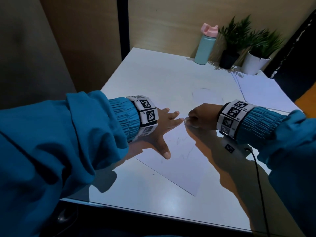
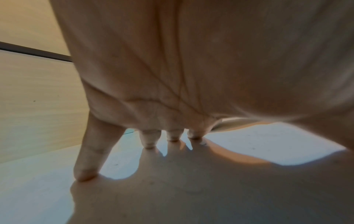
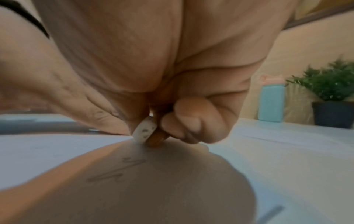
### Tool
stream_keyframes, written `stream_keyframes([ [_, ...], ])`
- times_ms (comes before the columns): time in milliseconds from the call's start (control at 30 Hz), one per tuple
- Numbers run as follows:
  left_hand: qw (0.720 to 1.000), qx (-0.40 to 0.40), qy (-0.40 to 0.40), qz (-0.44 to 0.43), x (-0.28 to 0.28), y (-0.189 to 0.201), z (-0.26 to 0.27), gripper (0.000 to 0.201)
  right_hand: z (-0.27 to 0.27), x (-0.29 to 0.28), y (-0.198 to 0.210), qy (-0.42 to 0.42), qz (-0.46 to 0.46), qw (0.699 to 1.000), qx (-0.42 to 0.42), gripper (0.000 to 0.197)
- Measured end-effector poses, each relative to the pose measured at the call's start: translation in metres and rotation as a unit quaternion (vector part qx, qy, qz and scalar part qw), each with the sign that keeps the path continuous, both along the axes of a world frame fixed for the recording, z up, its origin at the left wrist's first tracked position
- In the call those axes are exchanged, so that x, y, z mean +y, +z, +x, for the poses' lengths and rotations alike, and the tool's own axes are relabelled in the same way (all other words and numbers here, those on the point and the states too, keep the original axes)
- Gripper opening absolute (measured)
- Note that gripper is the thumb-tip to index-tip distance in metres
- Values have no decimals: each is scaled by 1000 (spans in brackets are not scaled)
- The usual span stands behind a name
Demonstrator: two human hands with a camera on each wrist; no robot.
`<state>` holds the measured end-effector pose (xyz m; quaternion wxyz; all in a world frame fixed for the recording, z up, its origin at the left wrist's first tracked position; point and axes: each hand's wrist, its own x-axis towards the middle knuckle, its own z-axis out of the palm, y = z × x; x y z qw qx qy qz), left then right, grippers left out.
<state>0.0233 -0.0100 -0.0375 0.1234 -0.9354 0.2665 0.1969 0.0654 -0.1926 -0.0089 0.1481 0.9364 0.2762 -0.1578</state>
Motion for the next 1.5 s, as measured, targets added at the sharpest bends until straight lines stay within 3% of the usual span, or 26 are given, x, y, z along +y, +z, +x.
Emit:
stream_keyframes([
  [200, 1000, 6, -3, -6, 0, 3, -2, 137, -32, 6, -11, 77, 36, 995, 49, 31],
  [400, 1000, -2, -7, 0, -2, 1, -3, 135, -2, -5, 4, 7, -3, 1000, 9, 31],
  [567, 1000, 4, -7, -1, 1, 1, -1, 138, -44, 10, -14, 74, 56, 991, 94, 27],
  [700, 1000, -5, -7, -9, 0, -1, -2, 140, -2, -6, -1, 0, 6, 1000, 15, 35],
  [767, 1000, 0, -7, -11, 0, -1, -2, 139, -7, -4, -3, 16, -1, 1000, 4, 34],
  [900, 1000, 6, -10, -5, 0, 2, -1, 141, -48, 10, -18, 102, 52, 990, 87, 33],
  [1067, 1000, 2, -1, -24, 2, -3, -1, 138, 0, -10, -4, 6, -4, 1000, 16, 38],
  [1233, 1000, 10, 3, -2, 0, 1, -2, 141, -41, -6, -17, 78, 51, 991, 96, 34],
  [1400, 1000, -1, 1, -16, 0, -5, -2, 149, -9, -20, -7, 0, 24, 999, 38, 39],
  [1500, 1000, 4, -4, -6, -1, -2, -1, 154, -33, -12, -15, 69, 38, 995, 54, 38],
])
